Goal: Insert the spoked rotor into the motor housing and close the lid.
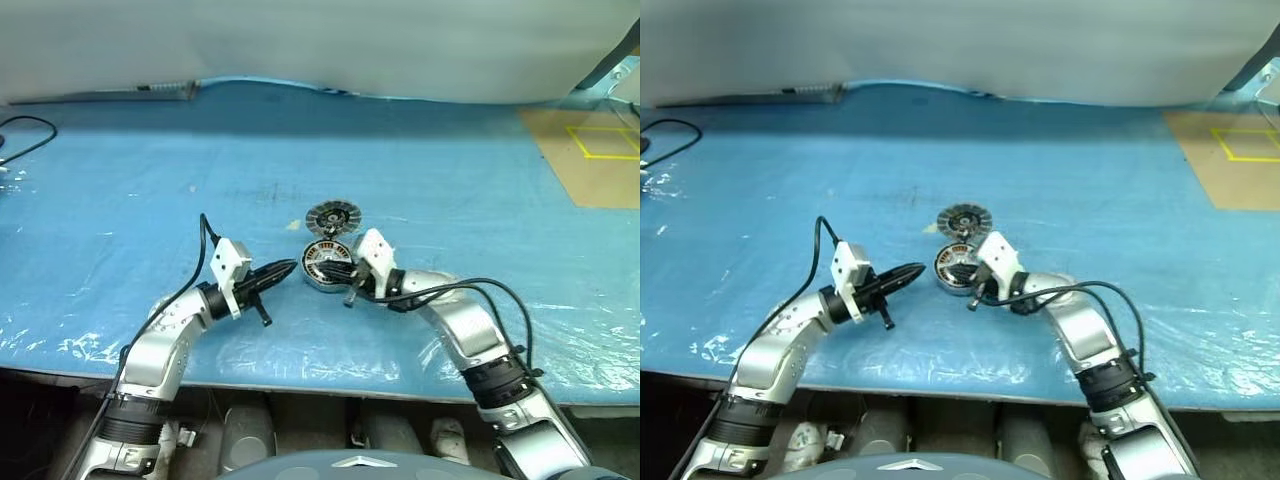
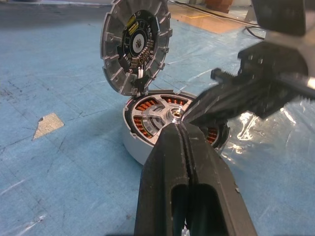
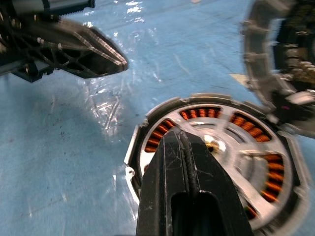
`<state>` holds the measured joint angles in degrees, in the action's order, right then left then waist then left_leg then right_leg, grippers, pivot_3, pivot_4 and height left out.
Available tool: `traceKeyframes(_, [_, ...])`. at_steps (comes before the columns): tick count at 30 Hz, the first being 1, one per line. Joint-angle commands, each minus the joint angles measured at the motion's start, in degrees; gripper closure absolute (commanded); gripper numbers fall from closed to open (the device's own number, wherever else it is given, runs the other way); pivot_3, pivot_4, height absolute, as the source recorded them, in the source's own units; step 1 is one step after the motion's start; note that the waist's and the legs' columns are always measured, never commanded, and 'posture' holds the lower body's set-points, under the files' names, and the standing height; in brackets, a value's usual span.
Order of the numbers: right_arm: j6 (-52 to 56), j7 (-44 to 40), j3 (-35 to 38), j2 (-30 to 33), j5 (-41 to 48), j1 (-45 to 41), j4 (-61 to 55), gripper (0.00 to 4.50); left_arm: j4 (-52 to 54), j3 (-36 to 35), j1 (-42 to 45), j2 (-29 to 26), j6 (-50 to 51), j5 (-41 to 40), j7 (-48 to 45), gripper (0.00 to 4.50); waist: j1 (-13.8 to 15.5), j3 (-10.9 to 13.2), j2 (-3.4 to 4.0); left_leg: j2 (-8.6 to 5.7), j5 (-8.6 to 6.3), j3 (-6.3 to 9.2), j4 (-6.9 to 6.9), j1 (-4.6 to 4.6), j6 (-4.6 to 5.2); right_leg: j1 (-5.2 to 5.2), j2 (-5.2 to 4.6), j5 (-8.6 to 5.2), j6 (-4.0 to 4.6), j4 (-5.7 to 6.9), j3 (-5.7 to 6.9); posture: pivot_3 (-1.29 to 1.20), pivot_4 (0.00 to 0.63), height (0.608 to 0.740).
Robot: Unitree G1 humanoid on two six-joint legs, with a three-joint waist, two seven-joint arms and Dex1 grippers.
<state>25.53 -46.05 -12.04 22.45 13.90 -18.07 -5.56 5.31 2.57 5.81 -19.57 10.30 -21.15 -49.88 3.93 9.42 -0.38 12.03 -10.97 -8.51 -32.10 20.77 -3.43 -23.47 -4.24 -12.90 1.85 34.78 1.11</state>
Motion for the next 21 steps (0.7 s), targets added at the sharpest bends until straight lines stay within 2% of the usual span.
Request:
traceKeyframes(1, [0.32, -2.42, 5.59, 4.13, 2.85, -2.77, -1.26, 4.50, -0.28, 1.33, -0.49, 0.12, -3.63, 1.32, -0.67, 4.48, -0.01, 0.00, 0.01, 0.02, 0.00, 0.00, 0.00, 0.00, 0.00, -0.01, 0.02, 0.00, 0.00, 0.00, 0.02, 0.00, 0.150, 0.740])
traceKeyframes(5, [-2.29, -1.16, 4.94, 9.24, -3.36, -6.78, 7.53, 4.50, -2.76, 2.88, -0.72, 1.13, -8.46, 2.98, -0.92, 4.48, -0.20, 0.00, 0.01, 0.04, 0.00, -0.01, -0.02, -0.05, 0.00, 0.00, 0.03, 0.00, 0.01, 0.04, 0.01, 0.00, 0.150, 0.740])
traceKeyframes(8, [-6.97, 1.54, 3.83, 10.16, -8.57, -11.38, 17.20, 4.50, -4.07, 2.73, -0.97, 2.03, -10.05, 2.78, -0.57, 4.48, -0.20, 0.00, 0.01, 0.03, 0.00, -0.02, -0.05, -0.08, 0.00, 0.03, 0.02, 0.00, 0.02, 0.06, 0.00, 0.00, 0.150, 0.740])
traceKeyframes(14, [-18.84, 5.42, 4.69, 4.58, -11.71, -23.56, 38.59, 4.50, -6.39, 2.98, -2.92, 1.56, -13.34, 2.02, -2.93, 4.48, -1.29, -0.01, 0.03, 0.02, 0.02, -0.04, -0.08, 0.15, 0.02, -0.25, 0.03, 0.01, 0.04, 0.18, -0.01, 0.00, 0.150, 0.740])
traceKeyframes(16, [-22.10, 4.75, 4.57, 3.07, -12.22, -27.12, 44.15, 4.50, -6.21, 3.16, -3.53, 1.68, -14.79, 2.50, -2.86, 4.48, -1.46, -0.01, 0.03, 0.01, 0.13, -0.04, -0.18, 0.43, 0.20, -0.54, 0.02, 0.02, 0.06, 0.34, -0.02, 0.00, 0.150, 0.740])
traceKeyframes(21, [-27.34, -1.31, 5.73, -1.00, -10.32, -35.38, 54.46, 4.50, -6.18, 3.39, -3.40, 2.50, -15.32, 3.07, -1.24, 4.48, -1.46, 0.00, 0.04, 0.11, 0.02, -0.06, -0.31, 0.47, 0.40, -0.68, 0.02, -0.06, 0.20, 0.70, 0.01, 0.00, 0.150, 0.740])
